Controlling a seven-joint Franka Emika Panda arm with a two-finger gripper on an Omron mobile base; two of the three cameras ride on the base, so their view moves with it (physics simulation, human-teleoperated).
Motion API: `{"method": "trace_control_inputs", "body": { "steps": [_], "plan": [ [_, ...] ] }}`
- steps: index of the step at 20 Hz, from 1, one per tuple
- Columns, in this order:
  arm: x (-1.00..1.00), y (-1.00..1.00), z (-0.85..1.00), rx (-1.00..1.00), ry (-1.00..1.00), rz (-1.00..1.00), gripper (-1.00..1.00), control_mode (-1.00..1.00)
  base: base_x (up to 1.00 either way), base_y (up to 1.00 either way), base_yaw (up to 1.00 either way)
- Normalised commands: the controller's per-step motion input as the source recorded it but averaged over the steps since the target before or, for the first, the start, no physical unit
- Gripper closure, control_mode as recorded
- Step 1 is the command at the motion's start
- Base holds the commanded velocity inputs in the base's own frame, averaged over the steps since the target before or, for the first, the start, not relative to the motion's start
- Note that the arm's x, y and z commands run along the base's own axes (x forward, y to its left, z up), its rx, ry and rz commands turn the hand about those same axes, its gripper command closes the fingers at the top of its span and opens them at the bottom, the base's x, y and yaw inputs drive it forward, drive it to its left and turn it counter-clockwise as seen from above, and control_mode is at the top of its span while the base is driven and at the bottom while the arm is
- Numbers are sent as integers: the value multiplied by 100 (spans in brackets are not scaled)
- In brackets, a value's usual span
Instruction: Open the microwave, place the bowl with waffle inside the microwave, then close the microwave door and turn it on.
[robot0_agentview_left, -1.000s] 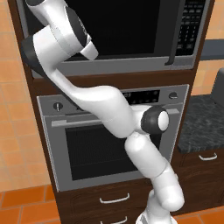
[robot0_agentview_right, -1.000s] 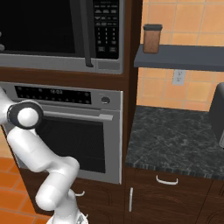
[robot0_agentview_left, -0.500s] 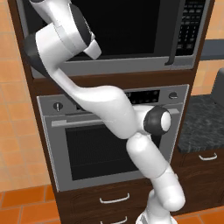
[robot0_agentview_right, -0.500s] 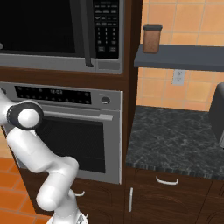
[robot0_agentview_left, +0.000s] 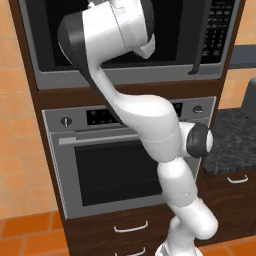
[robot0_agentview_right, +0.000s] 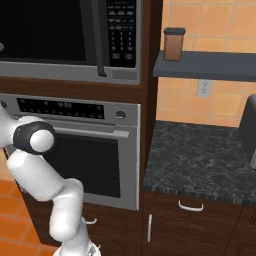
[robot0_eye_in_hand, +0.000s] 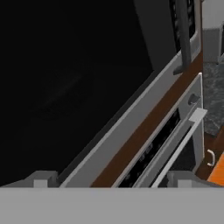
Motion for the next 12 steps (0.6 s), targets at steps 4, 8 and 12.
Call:
{"method": "trace_control_inputs", "body": {
  "steps": [4, 8, 12],
  "plan": [
    [-83, -44, 35, 11, 38, 0, -100, -100, 0, 0, 0],
    [0, -16, 0, 2, 10, 0, -100, -100, 0, 0, 0],
    [0, -51, -1, 12, 20, 0, -100, -100, 0, 0, 0]
  ]
}}
